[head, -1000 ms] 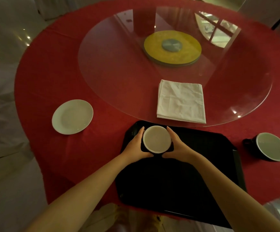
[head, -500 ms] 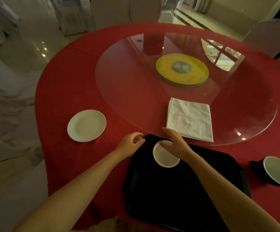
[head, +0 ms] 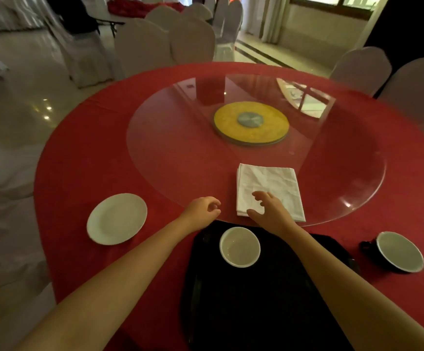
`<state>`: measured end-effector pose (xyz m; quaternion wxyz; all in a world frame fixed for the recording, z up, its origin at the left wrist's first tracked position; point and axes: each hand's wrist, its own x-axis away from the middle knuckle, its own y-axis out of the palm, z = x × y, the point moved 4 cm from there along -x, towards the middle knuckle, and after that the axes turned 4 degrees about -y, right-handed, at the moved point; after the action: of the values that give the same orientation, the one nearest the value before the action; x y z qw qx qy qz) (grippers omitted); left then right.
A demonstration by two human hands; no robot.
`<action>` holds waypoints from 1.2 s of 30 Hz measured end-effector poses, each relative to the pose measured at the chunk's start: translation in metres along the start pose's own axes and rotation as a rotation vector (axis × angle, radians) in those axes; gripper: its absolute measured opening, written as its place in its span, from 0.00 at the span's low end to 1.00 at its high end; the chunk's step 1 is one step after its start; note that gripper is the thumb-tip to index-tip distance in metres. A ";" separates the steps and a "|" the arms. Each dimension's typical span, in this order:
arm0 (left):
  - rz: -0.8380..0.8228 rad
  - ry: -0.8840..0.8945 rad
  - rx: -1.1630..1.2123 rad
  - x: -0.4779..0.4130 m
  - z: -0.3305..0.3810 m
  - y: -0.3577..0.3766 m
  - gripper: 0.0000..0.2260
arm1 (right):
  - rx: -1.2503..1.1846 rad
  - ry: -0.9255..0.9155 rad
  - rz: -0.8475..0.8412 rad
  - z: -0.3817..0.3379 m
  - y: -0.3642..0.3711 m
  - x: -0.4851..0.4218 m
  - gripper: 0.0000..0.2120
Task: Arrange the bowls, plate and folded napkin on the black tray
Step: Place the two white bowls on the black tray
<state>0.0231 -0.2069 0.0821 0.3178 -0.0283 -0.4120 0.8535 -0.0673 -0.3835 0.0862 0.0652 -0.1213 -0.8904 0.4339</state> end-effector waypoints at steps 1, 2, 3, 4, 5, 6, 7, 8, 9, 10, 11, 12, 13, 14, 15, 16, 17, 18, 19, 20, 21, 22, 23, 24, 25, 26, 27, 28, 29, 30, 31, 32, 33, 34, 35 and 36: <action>-0.019 0.012 -0.025 -0.005 0.008 0.003 0.13 | 0.009 0.008 0.014 0.006 -0.009 0.002 0.26; -0.039 0.024 -0.045 -0.011 0.018 0.008 0.14 | 0.018 0.019 0.023 0.013 -0.018 0.005 0.26; -0.057 0.036 -0.061 -0.016 0.027 0.012 0.14 | 0.028 0.035 0.025 0.020 -0.026 0.007 0.27; -0.074 0.048 -0.072 -0.020 0.037 0.017 0.15 | 0.040 0.054 0.024 0.028 -0.035 0.010 0.27; -0.091 0.060 -0.081 -0.025 0.048 0.023 0.16 | 0.052 0.076 0.023 0.038 -0.045 0.013 0.27; -0.107 0.075 -0.088 -0.030 0.060 0.030 0.16 | 0.068 0.096 0.022 0.048 -0.054 0.017 0.28; -0.124 0.092 -0.096 -0.034 0.072 0.037 0.17 | 0.088 0.117 0.021 0.058 -0.064 0.021 0.28; -0.145 0.109 -0.104 -0.039 0.085 0.045 0.17 | 0.113 0.137 0.019 0.070 -0.074 0.025 0.28; -0.166 0.123 -0.115 -0.042 0.098 0.053 0.18 | 0.138 0.157 0.016 0.081 -0.084 0.030 0.29; -0.188 0.138 -0.129 -0.046 0.111 0.061 0.18 | 0.160 0.176 0.012 0.093 -0.094 0.035 0.30; -0.208 0.155 -0.148 -0.049 0.125 0.070 0.19 | 0.177 0.197 0.008 0.106 -0.104 0.040 0.30; -0.225 0.178 -0.175 -0.052 0.138 0.079 0.20 | 0.192 0.219 0.001 0.119 -0.114 0.046 0.32; -0.240 0.209 -0.211 -0.055 0.152 0.089 0.21 | 0.214 0.246 -0.013 0.133 -0.125 0.051 0.33; -0.255 0.246 -0.252 -0.057 0.166 0.099 0.21 | 0.244 0.272 -0.036 0.147 -0.135 0.057 0.34; -0.270 0.282 -0.293 -0.059 0.179 0.109 0.22 | 0.273 0.297 -0.065 0.160 -0.145 0.063 0.36; -0.286 0.311 -0.331 -0.061 0.191 0.119 0.23 | 0.292 0.321 -0.092 0.173 -0.154 0.069 0.37; -0.301 0.332 -0.368 -0.063 0.203 0.130 0.23 | 0.300 0.347 -0.109 0.186 -0.163 0.076 0.38; -0.317 0.348 -0.404 -0.066 0.213 0.141 0.24 | 0.303 0.374 -0.120 0.197 -0.171 0.083 0.38; -0.333 0.367 -0.442 -0.069 0.224 0.152 0.25 | 0.306 0.403 -0.126 0.208 -0.180 0.091 0.39; -0.348 0.388 -0.478 -0.072 0.234 0.164 0.25 | 0.314 0.427 -0.132 0.219 -0.187 0.098 0.39; -0.362 0.408 -0.510 -0.075 0.243 0.176 0.26 | 0.326 0.448 -0.141 0.228 -0.193 0.104 0.40; -0.375 0.423 -0.537 -0.077 0.252 0.188 0.27 | 0.337 0.466 -0.153 0.237 -0.199 0.111 0.41; -0.387 0.436 -0.558 -0.080 0.260 0.199 0.28 | 0.343 0.483 -0.164 0.246 -0.203 0.117 0.42; -0.397 0.447 -0.574 -0.081 0.268 0.211 0.28 | 0.339 0.498 -0.170 0.254 -0.205 0.123 0.43; -0.409 0.459 -0.585 -0.082 0.274 0.223 0.29 | 0.325 0.515 -0.172 0.263 -0.206 0.129 0.44; -0.426 0.470 -0.592 -0.082 0.280 0.234 0.30 | 0.307 0.532 -0.172 0.271 -0.205 0.135 0.45; -0.445 0.482 -0.597 -0.082 0.284 0.246 0.32 | 0.291 0.545 -0.172 0.279 -0.203 0.141 0.47; -0.466 0.492 -0.602 -0.081 0.287 0.257 0.34 | 0.278 0.555 -0.173 0.287 -0.199 0.147 0.48; -0.485 0.502 -0.608 -0.080 0.289 0.268 0.37 | 0.262 0.570 -0.172 0.295 -0.195 0.153 0.50; -0.504 0.511 -0.619 -0.079 0.290 0.279 0.39 | 0.238 0.588 -0.168 0.303 -0.190 0.158 0.51; -0.524 0.521 -0.632 -0.078 0.291 0.289 0.42 | 0.212 0.603 -0.165 0.310 -0.184 0.164 0.53; -0.545 0.528 -0.643 -0.076 0.291 0.300 0.44 | 0.189 0.608 -0.165 0.317 -0.178 0.168 0.54; -0.567 0.529 -0.651 -0.076 0.291 0.309 0.45 | 0.166 0.607 -0.168 0.324 -0.172 0.172 0.55; -0.587 0.523 -0.655 -0.075 0.290 0.319 0.47 | 0.139 0.605 -0.165 0.329 -0.166 0.174 0.56; -0.599 0.511 -0.651 -0.076 0.289 0.326 0.49 | 0.108 0.601 -0.152 0.334 -0.160 0.176 0.57; -0.600 0.498 -0.632 -0.077 0.287 0.332 0.51 | 0.078 0.590 -0.132 0.337 -0.155 0.177 0.57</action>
<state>-0.1776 -0.5997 0.0154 0.6137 -0.2064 -0.5522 0.5253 -0.3371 -0.6827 0.0029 0.3536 -0.1816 -0.8216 0.4086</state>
